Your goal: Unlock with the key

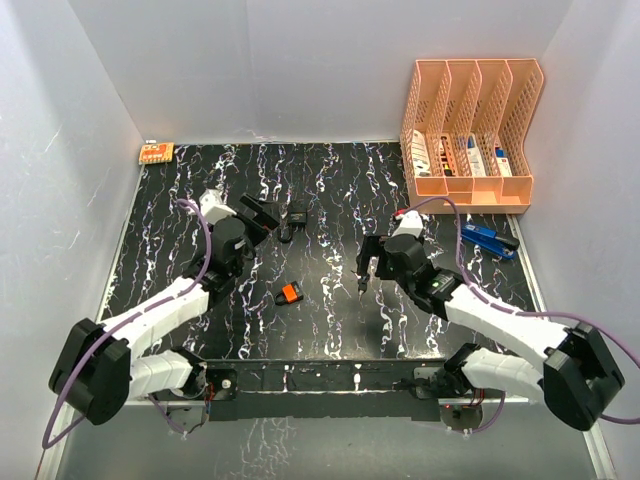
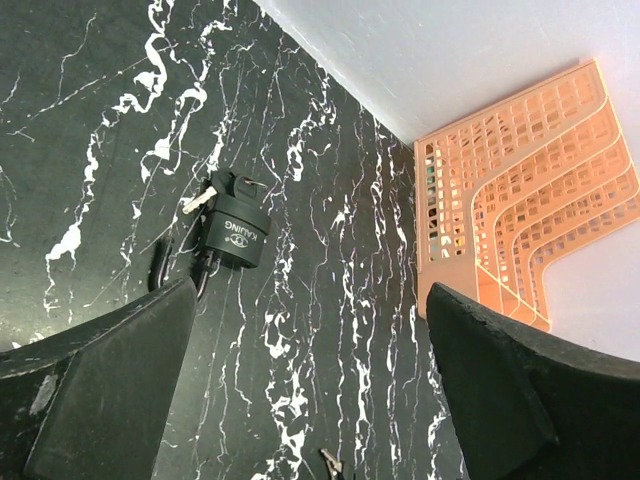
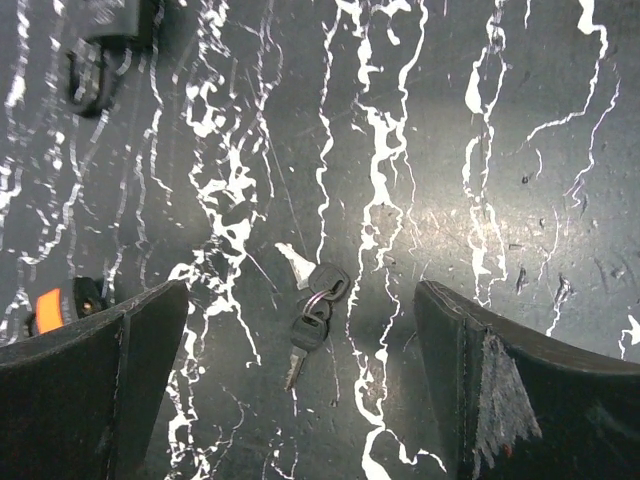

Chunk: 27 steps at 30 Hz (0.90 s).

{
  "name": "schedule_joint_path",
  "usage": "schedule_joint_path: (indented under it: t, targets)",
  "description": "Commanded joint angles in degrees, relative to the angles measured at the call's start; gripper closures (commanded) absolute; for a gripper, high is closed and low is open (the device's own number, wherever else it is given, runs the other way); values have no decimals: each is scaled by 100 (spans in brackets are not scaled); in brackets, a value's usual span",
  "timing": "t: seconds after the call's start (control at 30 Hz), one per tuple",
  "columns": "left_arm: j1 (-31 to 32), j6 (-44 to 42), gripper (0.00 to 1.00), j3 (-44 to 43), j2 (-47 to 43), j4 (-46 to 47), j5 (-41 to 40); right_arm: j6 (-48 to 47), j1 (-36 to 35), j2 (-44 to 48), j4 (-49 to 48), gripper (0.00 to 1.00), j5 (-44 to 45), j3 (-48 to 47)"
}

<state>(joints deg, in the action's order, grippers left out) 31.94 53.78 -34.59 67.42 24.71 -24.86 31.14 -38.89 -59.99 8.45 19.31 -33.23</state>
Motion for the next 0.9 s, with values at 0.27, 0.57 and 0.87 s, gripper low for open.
schedule_joint_path:
  t: [0.27,0.57,0.87]
  targets:
    - [-48,-1211,1,272,-253,143,684,338,-21,-1730,227,19,-702,-824]
    - [-51,-1684,2,135,-83,-259,1046,520,-57,-2166,319,37,-930,-941]
    - [-48,-1800,1,224,-51,-261,1032,563,-101,-2305,424,50,-978,-990]
